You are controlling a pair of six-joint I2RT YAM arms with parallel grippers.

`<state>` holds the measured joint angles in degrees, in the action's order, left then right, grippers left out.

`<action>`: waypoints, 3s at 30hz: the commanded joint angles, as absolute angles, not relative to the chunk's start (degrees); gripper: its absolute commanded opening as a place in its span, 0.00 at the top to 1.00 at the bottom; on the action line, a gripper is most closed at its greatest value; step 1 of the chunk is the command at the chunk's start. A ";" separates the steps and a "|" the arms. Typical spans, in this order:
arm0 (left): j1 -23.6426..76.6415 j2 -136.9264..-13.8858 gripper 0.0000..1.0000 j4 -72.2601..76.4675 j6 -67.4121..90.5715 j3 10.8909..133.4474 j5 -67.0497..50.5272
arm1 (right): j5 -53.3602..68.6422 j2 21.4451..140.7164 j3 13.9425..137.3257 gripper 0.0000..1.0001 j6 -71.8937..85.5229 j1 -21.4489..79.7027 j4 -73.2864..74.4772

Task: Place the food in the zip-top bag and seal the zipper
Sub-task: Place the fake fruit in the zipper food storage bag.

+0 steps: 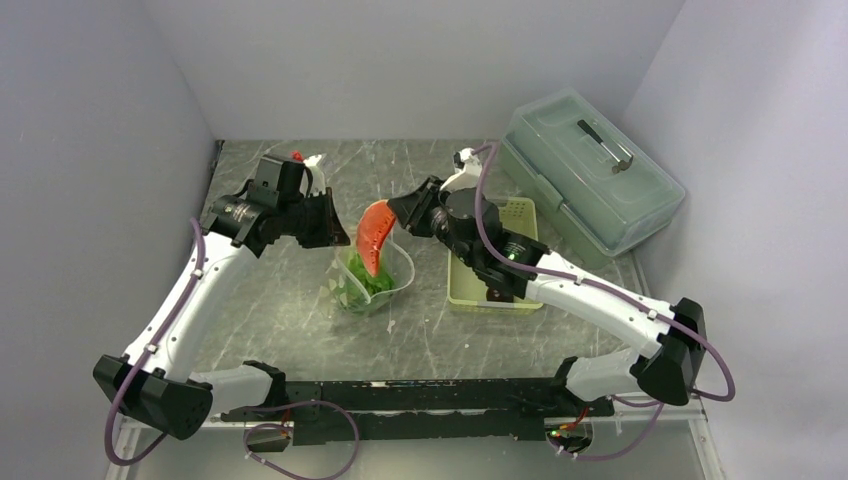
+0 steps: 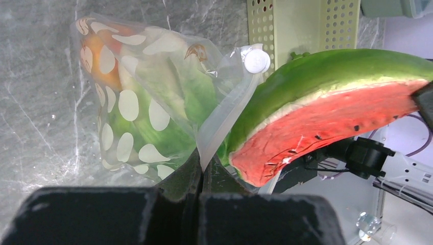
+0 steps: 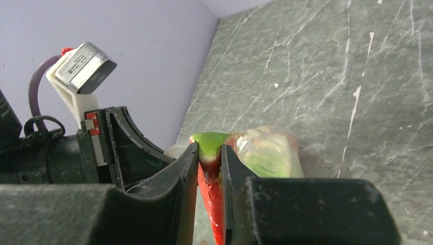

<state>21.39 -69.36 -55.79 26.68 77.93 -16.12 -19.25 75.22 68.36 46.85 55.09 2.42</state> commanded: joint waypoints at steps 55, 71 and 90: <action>21.18 -67.32 1.00 -49.57 42.16 78.03 -16.04 | -24.34 96.36 69.92 1.00 56.66 60.99 -4.72; 21.18 -67.82 1.00 -48.68 41.73 77.31 -16.77 | -22.31 90.74 64.94 1.00 58.01 60.51 -6.15; 21.18 -66.85 1.00 -47.11 41.93 77.08 -18.01 | -17.84 87.02 60.82 0.67 55.24 60.56 -10.72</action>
